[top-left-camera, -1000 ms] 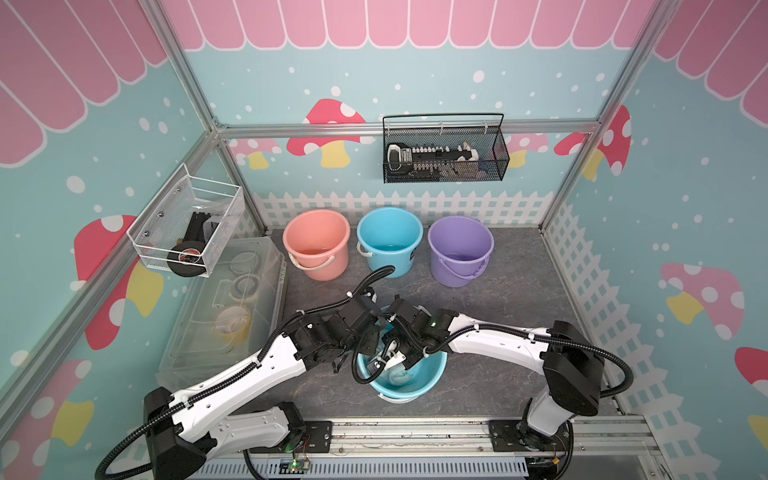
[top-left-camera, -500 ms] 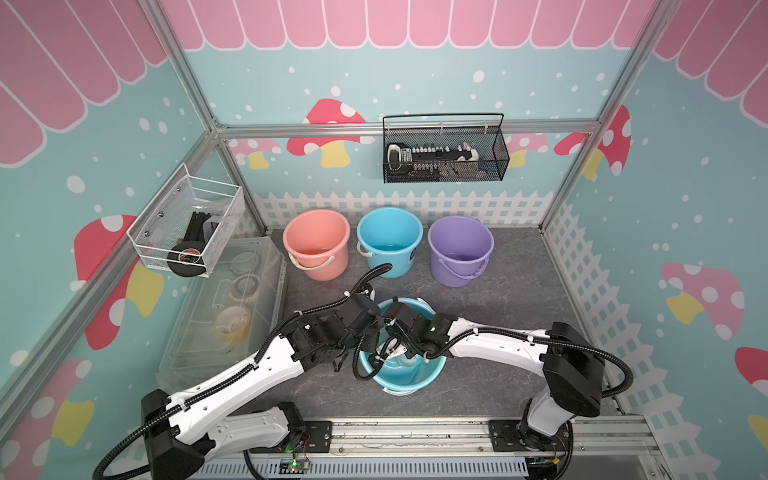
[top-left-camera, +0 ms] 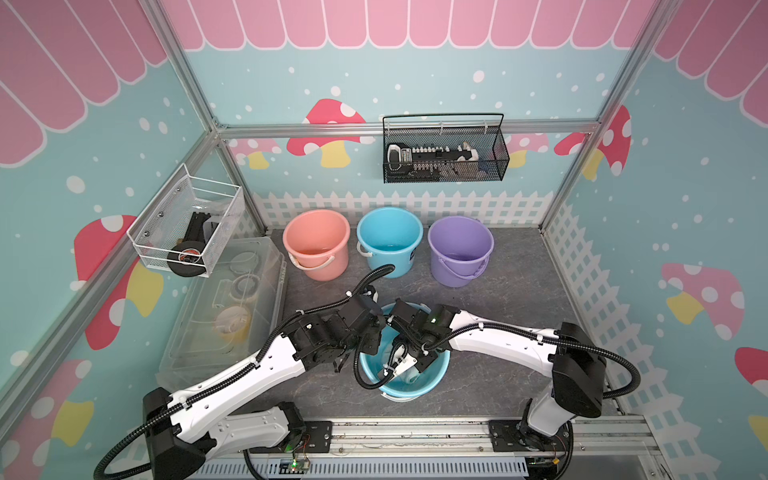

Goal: Wipe the inside of the bucket with a cloth
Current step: Wipe the dirt from the inside of the bucket.

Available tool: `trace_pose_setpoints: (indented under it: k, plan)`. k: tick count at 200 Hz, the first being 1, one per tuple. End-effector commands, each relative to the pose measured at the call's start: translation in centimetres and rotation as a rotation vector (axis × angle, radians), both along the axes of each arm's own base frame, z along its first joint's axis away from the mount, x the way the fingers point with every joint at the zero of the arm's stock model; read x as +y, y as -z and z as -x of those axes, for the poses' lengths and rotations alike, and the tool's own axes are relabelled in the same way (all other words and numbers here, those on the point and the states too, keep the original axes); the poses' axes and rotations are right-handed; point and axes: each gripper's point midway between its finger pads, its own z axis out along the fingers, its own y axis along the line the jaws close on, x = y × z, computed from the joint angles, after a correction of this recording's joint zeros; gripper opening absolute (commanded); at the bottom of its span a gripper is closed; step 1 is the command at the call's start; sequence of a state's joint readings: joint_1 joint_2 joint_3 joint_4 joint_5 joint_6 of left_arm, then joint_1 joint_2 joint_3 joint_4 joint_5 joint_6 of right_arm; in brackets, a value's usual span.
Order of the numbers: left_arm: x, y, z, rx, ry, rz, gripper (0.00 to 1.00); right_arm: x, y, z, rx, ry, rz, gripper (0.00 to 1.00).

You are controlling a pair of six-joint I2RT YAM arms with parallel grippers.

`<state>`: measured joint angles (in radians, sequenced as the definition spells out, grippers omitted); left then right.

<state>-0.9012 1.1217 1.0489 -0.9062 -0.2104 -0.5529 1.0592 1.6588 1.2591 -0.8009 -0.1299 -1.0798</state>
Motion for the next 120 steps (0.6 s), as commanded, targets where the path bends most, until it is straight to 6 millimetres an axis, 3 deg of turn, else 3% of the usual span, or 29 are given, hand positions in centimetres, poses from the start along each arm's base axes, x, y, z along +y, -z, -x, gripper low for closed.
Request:
trace_pose_setpoints:
  k: [1,36,60,84,120]
  plan:
    - [-1.8,-3.5,-2.0,-0.095,-0.047,0.124,0.0,3.7,-2.2,3.0,0.158,-0.037,-0.201,0.0]
    - [-1.9,-3.6,-2.0,-0.093,-0.04,0.127,0.0,6.6,-3.8,-0.4,-0.01,0.043,-0.372,0.0]
    - [-1.9,-3.7,-1.9,-0.092,-0.037,0.133,0.0,7.3,-4.6,-3.6,-0.171,0.121,-0.42,0.0]
    - [-1.9,-3.8,-1.9,-0.097,-0.036,0.131,0.0,6.3,-4.6,-6.2,-0.334,0.177,-0.37,0.0]
    - [-1.7,-3.9,-1.8,-0.097,-0.035,0.124,0.0,2.4,-3.1,-8.3,-0.51,0.167,-0.149,0.0]
